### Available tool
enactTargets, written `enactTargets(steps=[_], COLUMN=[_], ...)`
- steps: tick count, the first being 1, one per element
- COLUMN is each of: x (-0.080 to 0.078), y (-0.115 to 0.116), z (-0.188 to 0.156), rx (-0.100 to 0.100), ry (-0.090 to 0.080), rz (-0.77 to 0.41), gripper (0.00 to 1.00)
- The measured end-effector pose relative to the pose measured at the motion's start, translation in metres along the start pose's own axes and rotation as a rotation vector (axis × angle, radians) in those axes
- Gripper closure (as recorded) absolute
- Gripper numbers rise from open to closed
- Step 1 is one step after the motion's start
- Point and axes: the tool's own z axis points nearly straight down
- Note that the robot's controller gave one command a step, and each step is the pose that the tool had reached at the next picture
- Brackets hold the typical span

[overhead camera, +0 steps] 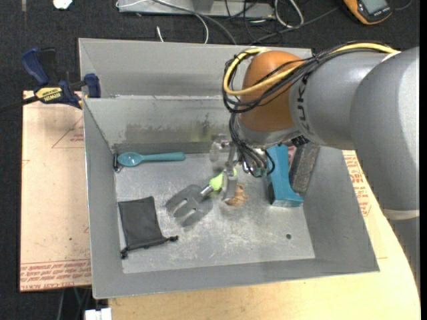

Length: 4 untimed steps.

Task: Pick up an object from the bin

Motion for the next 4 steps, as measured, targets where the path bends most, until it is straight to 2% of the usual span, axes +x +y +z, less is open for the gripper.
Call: enactTargets(steps=[1,2,3,4], x=[-0.003,-0.004,-0.004,-0.006], y=[-0.031,-0.089,-0.089,-0.094], z=[0.02,0.014,0.014,-0.051], rx=[-0.001,0.002,0.002,0.001], ry=[0.003,-0.008,-0.008,-0.005], rz=[0.017,0.08,0.08,0.057], gripper=[0.0,1.0,1.0,1.0])
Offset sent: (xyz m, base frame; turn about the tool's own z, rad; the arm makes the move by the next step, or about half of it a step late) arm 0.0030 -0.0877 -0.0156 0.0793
